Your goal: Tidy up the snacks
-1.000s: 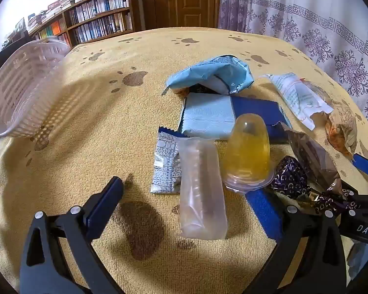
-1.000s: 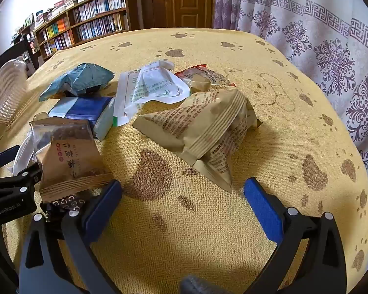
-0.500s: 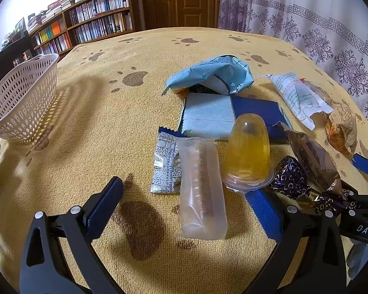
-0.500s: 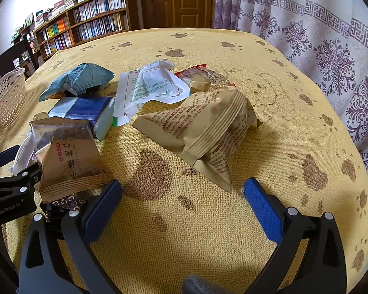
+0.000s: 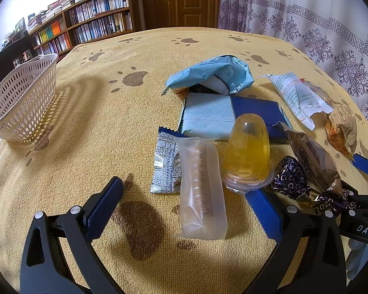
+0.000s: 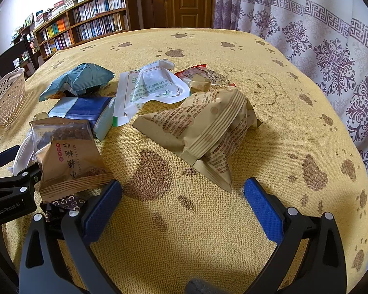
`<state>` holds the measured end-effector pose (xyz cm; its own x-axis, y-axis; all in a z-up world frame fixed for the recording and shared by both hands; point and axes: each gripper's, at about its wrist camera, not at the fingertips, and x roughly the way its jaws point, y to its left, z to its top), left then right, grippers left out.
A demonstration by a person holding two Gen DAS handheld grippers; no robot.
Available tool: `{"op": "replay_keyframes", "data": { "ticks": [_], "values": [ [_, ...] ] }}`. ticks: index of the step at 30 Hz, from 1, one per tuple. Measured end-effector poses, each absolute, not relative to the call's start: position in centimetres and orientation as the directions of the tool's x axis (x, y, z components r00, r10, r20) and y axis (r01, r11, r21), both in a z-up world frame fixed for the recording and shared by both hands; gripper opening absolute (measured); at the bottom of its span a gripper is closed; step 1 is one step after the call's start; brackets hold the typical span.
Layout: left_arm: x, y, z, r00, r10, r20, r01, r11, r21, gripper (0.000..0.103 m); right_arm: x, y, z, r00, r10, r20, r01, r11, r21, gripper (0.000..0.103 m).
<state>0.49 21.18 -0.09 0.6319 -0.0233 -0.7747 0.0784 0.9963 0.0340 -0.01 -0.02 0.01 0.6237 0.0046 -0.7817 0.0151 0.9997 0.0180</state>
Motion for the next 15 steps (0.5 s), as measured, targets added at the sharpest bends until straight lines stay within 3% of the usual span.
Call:
{"op": "replay_keyframes", "data": {
  "ticks": [15],
  "values": [
    [0.53,21.06,-0.07,0.632,-0.020,-0.775,0.077,0.996,0.036,0.100,0.01,-0.01,-0.01,0.622,0.006,-0.783,0.014,1.000,0.019,0.098]
  ]
}}
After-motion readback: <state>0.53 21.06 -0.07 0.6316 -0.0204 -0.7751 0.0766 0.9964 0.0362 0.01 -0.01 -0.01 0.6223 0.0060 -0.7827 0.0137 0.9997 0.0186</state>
